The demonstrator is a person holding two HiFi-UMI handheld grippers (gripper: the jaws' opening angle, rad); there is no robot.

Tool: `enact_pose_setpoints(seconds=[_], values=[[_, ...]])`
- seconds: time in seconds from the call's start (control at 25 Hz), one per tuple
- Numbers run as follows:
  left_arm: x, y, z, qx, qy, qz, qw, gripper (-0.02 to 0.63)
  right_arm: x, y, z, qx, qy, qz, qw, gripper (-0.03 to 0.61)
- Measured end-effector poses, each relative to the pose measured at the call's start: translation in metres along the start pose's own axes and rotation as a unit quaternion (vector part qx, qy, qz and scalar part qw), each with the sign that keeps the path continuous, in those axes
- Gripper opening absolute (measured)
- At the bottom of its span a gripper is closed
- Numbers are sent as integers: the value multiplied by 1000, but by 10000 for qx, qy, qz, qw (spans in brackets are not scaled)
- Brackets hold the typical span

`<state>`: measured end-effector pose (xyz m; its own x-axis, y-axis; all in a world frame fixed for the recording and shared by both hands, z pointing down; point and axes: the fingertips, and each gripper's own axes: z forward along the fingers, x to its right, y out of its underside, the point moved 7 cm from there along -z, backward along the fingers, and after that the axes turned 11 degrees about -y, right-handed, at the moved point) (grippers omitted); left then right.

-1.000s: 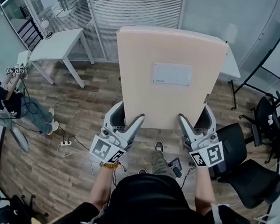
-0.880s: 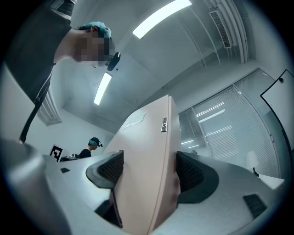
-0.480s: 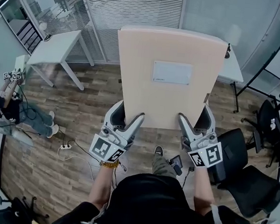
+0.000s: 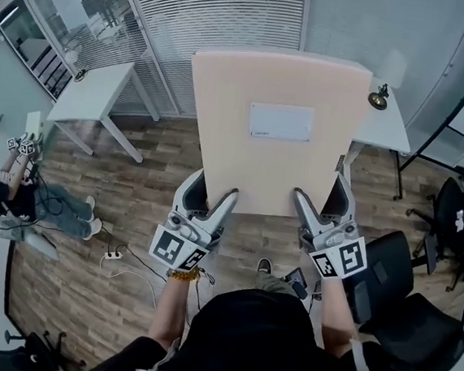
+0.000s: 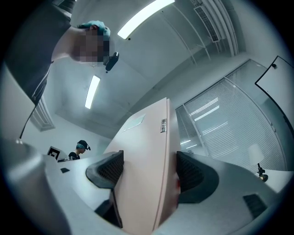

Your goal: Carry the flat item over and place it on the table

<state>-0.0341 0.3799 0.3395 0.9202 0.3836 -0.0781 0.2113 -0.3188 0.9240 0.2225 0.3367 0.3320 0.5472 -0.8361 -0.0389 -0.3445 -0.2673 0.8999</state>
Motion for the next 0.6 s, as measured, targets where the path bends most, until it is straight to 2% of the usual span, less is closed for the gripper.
enact_pose_setpoints(seconds=[0.28,0.6], values=[[2,21,49,-42,-132,10,9999,284,58,7,10,20,-71,43,10000,333],[7,43,83,-79,-214,-21,9997,284,99,17,11,-9,-59,129,9999,333]])
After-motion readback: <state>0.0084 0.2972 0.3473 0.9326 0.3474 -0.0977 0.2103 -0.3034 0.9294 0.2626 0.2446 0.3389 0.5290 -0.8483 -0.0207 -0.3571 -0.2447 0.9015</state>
